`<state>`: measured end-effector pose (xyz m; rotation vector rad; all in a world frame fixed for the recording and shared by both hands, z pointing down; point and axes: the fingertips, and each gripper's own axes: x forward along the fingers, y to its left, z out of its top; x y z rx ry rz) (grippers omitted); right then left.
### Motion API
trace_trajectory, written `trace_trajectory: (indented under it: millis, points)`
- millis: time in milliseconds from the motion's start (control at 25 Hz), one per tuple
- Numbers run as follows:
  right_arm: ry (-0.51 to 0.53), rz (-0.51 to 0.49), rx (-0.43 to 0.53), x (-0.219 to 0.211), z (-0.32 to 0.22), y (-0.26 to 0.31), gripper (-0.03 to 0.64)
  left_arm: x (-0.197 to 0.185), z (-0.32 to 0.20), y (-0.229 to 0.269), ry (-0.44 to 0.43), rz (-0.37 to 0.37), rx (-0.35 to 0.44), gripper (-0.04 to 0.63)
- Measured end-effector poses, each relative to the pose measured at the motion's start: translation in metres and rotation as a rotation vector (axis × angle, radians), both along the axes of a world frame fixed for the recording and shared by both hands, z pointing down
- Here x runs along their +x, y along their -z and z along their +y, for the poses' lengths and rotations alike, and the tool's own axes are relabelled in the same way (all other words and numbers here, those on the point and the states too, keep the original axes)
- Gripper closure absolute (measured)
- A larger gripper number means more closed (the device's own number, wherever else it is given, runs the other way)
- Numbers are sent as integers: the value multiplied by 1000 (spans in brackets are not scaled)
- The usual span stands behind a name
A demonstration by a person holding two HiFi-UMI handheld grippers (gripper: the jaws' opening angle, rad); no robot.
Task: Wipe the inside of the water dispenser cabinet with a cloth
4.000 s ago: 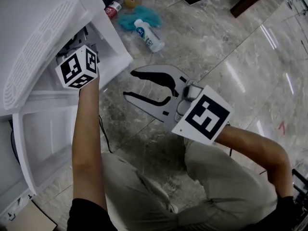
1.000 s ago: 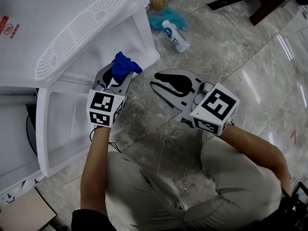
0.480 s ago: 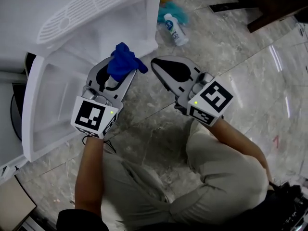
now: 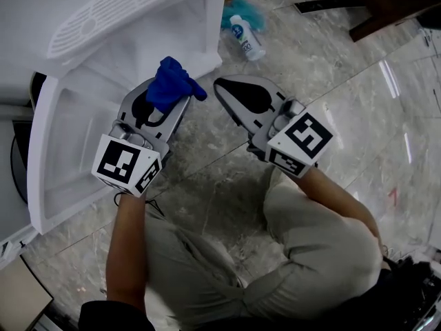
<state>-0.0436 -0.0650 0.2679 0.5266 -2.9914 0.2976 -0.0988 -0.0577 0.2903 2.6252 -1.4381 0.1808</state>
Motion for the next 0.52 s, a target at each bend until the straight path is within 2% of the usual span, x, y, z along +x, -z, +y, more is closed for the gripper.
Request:
trace_trajectory:
  millis: [320,520]
  points:
    - [-17,16,19,1,0,-1,618,5,-1,3,-12,-42,17,425]
    - [-2,25,14,1,6,-3,618,10,-3,5,-2,-1,9,425]
